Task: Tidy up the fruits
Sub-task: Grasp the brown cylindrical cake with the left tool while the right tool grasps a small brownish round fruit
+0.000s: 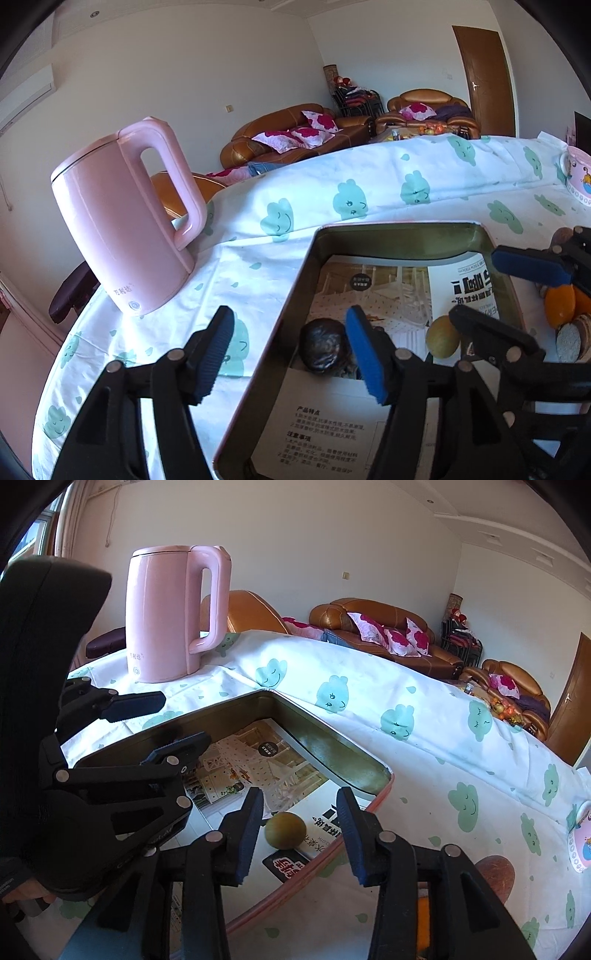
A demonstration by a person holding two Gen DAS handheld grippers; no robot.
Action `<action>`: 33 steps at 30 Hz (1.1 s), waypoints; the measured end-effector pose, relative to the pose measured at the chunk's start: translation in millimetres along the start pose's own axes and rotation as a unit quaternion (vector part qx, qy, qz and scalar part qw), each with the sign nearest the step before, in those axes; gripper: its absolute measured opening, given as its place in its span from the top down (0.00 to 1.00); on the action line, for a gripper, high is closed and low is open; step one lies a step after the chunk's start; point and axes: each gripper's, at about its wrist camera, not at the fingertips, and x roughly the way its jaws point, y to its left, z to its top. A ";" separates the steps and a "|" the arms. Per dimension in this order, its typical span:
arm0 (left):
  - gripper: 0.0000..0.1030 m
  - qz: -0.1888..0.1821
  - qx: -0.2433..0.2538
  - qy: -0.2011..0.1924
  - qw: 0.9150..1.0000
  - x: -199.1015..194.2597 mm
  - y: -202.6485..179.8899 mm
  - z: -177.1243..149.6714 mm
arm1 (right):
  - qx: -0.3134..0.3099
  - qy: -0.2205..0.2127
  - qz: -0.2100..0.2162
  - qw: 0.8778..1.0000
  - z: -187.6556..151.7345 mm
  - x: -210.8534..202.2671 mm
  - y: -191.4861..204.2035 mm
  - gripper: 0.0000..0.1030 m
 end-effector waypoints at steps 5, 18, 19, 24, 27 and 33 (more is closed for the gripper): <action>0.18 -0.025 -0.008 -0.042 0.999 -21.9 -0.1 -1.3 | 0.019 -0.009 -0.003 1.000 -4.7 -21.1 -11.9 0.42; 0.06 -0.124 -0.005 -0.096 0.988 -99.2 -54.9 -13.3 | 0.112 -0.017 -0.072 0.991 -76.5 -124.9 -96.9 0.26; 0.06 -0.138 0.000 -0.091 0.986 -100.7 -63.0 -13.3 | 0.113 -0.008 -0.073 0.991 -83.5 -124.2 -99.3 0.26; 0.15 -0.164 0.032 -0.049 0.985 -93.5 -105.7 -16.6 | 0.131 0.022 -0.059 0.989 -107.8 -114.3 -106.5 0.26; 0.25 -0.188 0.034 -0.013 0.982 -83.4 -121.4 -17.8 | 0.142 0.030 -0.047 0.988 -111.2 -112.3 -112.8 0.31; 0.32 -0.203 0.039 0.010 0.978 -75.9 -138.7 -18.1 | 0.165 0.066 -0.019 0.984 -115.5 -96.9 -123.2 0.46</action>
